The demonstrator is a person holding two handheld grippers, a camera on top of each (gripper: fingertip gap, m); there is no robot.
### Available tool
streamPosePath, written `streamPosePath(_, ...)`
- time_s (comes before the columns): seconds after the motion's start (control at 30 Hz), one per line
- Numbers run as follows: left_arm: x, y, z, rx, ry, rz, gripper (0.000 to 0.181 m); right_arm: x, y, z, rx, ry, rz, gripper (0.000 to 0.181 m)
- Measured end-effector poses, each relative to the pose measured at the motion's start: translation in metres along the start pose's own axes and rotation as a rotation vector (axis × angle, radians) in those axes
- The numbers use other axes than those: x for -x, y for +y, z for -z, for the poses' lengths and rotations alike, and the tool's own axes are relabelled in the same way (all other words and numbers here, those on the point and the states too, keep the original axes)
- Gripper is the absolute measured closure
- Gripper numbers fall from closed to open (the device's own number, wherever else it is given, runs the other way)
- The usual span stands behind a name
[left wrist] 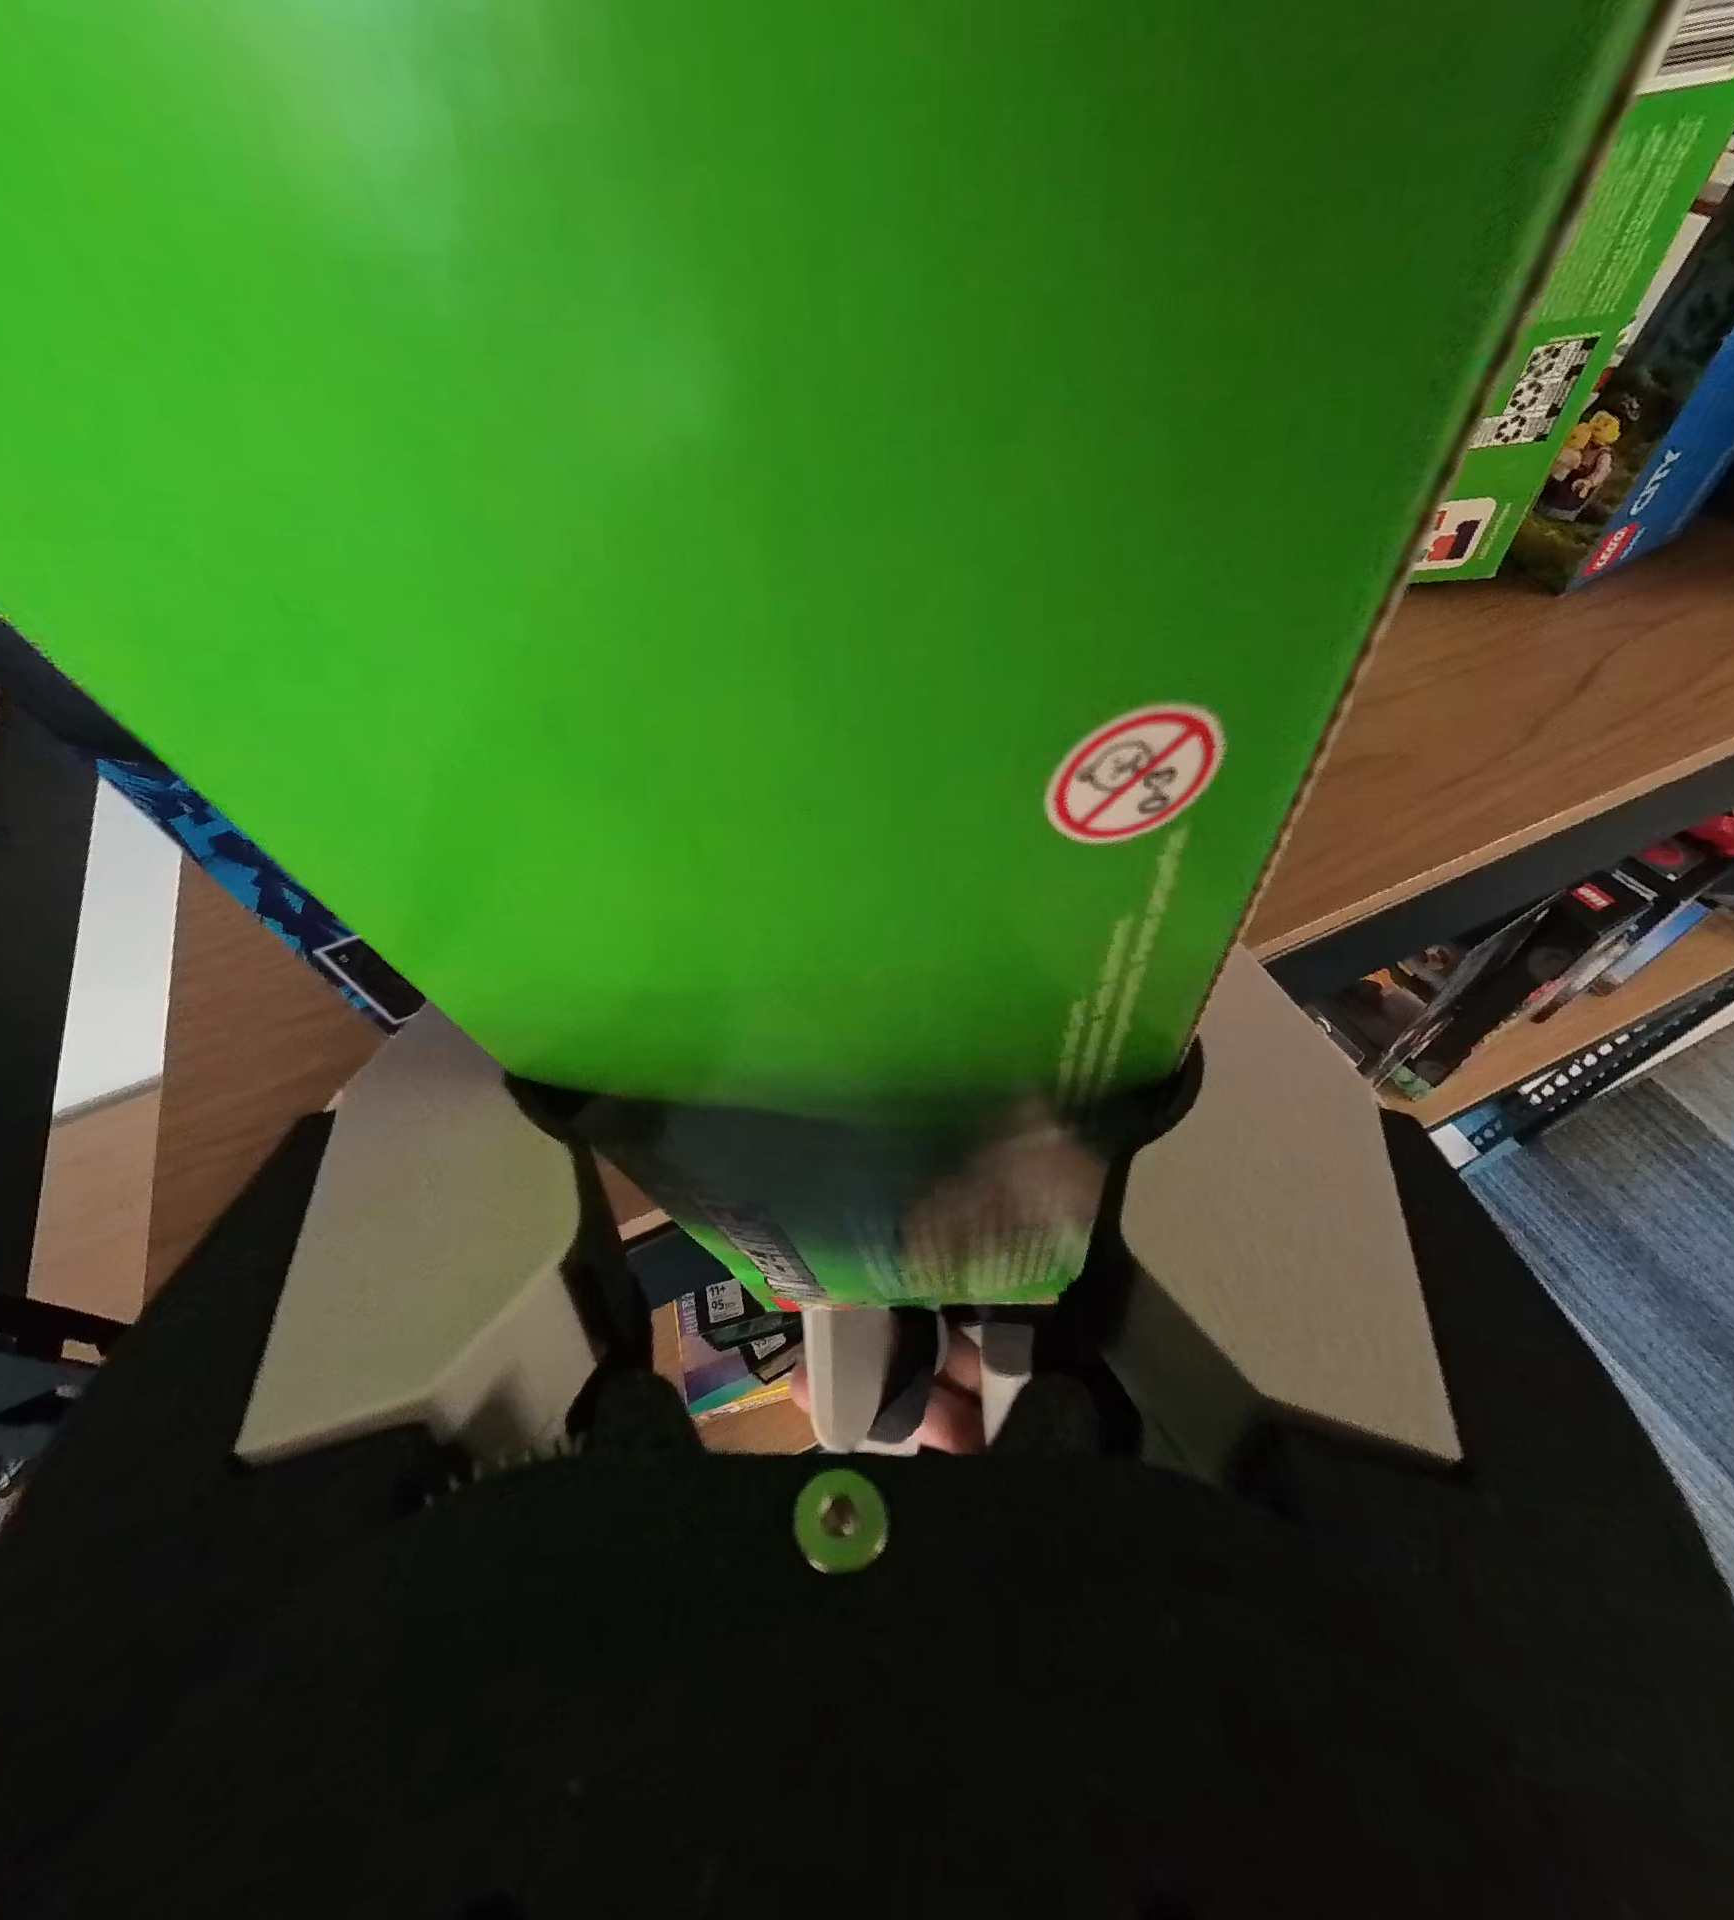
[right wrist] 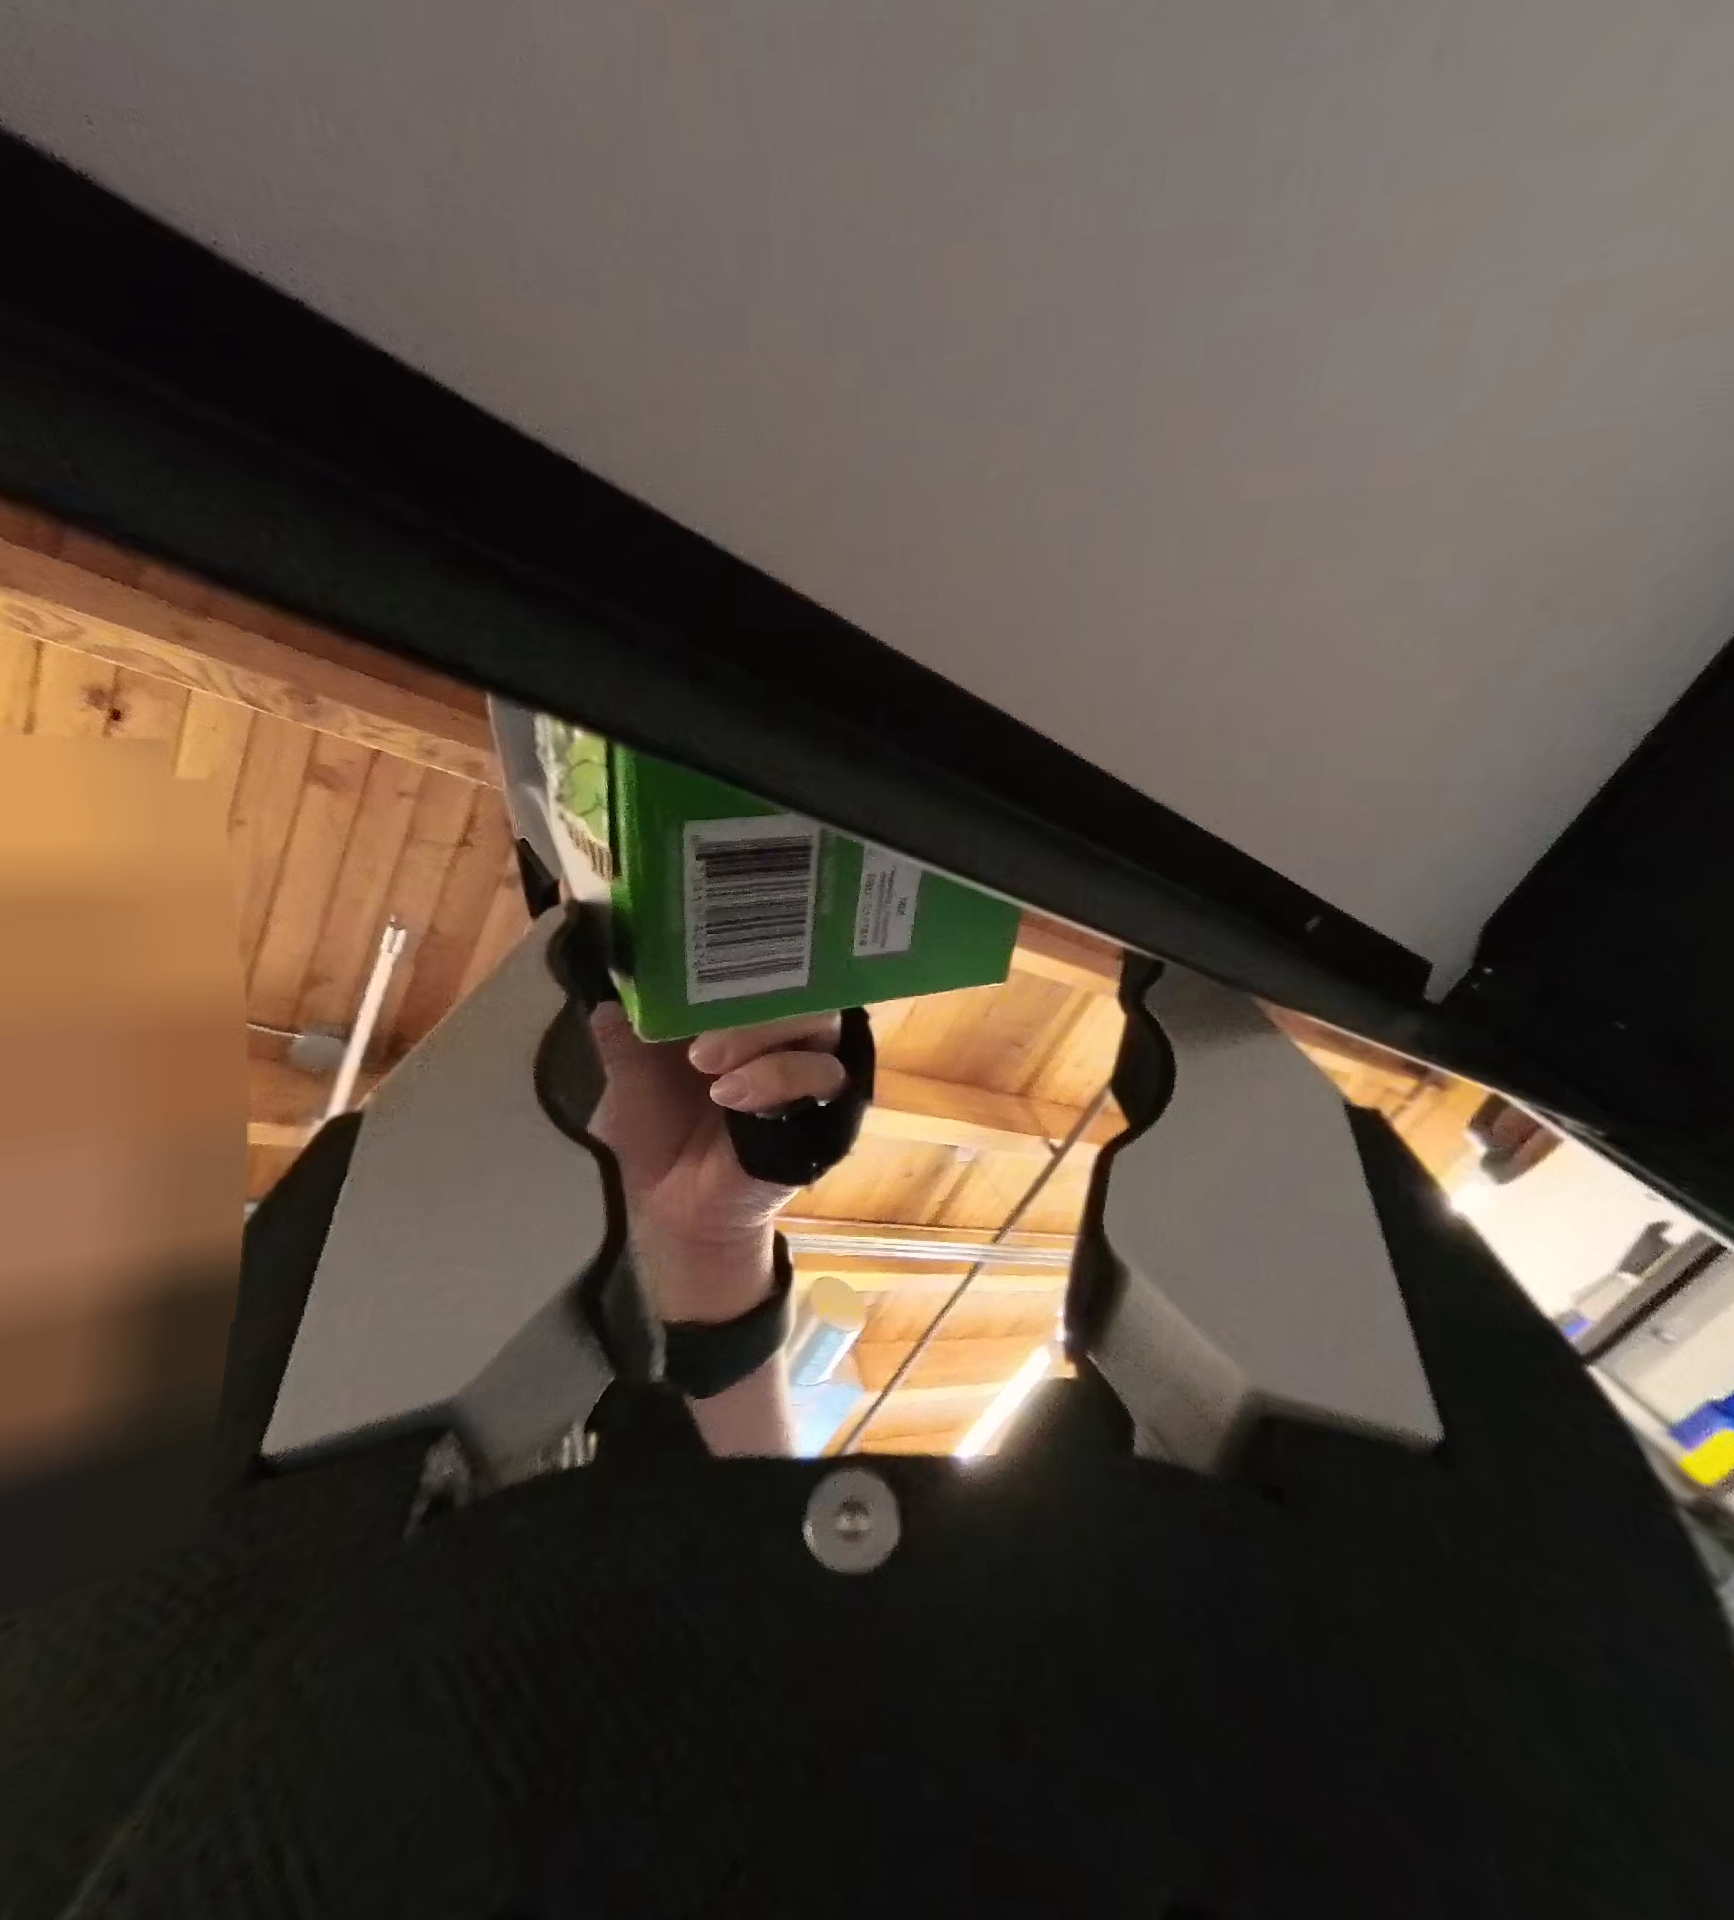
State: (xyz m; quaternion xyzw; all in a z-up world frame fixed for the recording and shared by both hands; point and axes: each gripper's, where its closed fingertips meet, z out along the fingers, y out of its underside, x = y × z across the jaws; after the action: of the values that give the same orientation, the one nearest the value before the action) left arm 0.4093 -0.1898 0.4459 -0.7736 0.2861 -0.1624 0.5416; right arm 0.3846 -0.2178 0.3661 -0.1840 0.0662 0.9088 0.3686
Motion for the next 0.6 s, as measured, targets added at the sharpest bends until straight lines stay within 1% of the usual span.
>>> streamPosePath(0.13,-0.002,0.0,0.002,0.005,0.01,0.003,0.072,0.002,0.003,-0.004,-0.003,-0.083,-0.063,0.074)
streamPosePath(0.2,-0.002,-0.001,0.002,0.006,0.013,0.009,0.072,0.0,0.003,-0.007,0.004,-0.096,-0.074,0.07)
streamPosePath(0.4,-0.002,-0.001,0.002,0.008,0.02,0.011,0.072,0.015,-0.005,-0.016,-0.024,-0.16,-0.081,0.088)
streamPosePath(0.47,0.0,-0.001,0.002,0.008,0.026,0.022,0.072,0.013,-0.004,-0.016,-0.007,-0.123,-0.071,0.093)
streamPosePath(0.6,0.002,-0.003,0.002,0.001,0.039,0.043,0.072,0.01,-0.004,-0.017,-0.004,-0.077,-0.074,0.097)
